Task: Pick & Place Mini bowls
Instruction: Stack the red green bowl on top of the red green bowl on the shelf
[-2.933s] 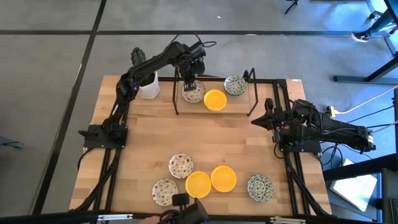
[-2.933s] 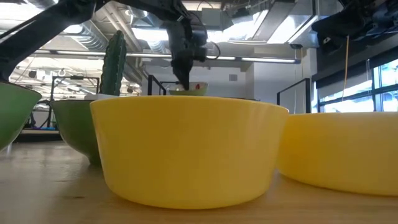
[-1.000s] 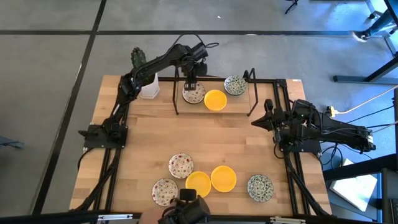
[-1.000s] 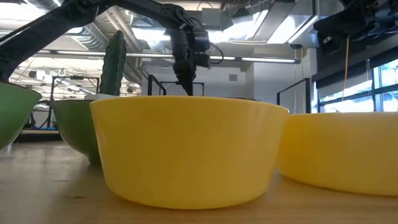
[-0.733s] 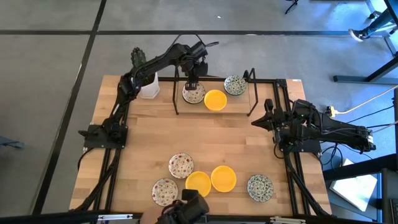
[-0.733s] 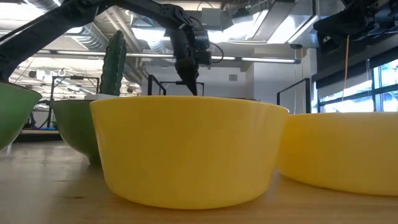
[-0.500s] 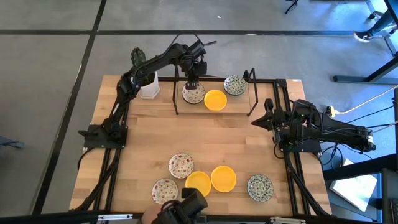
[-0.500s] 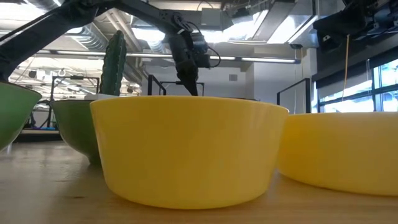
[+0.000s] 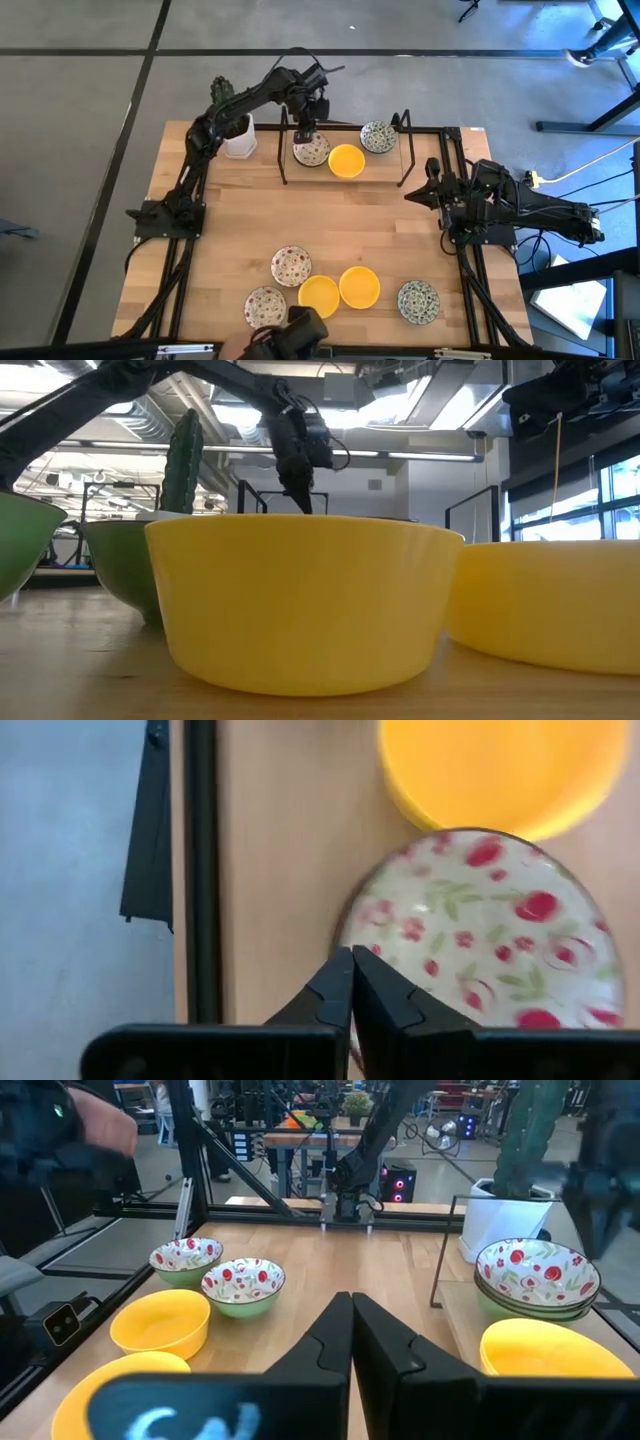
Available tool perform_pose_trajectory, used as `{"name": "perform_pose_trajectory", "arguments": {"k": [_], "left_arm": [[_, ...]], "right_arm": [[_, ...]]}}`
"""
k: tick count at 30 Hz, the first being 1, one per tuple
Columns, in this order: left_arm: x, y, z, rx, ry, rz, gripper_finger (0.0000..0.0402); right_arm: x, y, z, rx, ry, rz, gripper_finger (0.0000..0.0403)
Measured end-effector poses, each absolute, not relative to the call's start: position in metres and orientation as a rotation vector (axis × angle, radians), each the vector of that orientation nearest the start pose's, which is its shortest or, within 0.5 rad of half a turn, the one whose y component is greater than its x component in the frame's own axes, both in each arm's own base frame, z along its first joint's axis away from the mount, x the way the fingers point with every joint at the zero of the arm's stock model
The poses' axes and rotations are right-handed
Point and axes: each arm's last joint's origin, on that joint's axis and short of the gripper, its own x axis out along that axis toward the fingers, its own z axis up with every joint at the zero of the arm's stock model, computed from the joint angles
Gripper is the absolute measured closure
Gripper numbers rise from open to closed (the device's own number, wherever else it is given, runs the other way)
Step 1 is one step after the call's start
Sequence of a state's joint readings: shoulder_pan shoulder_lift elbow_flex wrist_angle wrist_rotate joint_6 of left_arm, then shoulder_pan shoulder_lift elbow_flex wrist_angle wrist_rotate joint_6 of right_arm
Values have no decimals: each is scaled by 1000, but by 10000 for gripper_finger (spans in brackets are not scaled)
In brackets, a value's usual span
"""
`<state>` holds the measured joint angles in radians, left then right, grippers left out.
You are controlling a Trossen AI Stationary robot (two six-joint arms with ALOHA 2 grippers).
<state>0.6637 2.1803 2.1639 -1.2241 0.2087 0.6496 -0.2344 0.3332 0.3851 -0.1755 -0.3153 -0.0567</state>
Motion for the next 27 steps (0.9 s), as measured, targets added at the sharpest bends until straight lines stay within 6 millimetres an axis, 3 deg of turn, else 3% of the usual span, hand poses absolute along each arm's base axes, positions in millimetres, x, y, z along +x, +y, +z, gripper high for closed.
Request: {"name": "perform_pose_trajectory", "arguments": {"k": [5, 9, 19, 27], "left_arm": [[342, 255, 327, 26, 1051, -36, 399], [334, 246, 341, 6, 1063, 4, 400], [331, 249, 317, -54, 1315, 153, 399], [335, 253, 302, -77, 1391, 201, 399]], "right_arm": [[106, -16, 251, -21, 118, 84, 393], [106, -16, 251, -22, 118, 84, 393], [106, -16, 251, -23, 118, 84, 393], [106, -16, 251, -26, 118, 84, 393]]}}
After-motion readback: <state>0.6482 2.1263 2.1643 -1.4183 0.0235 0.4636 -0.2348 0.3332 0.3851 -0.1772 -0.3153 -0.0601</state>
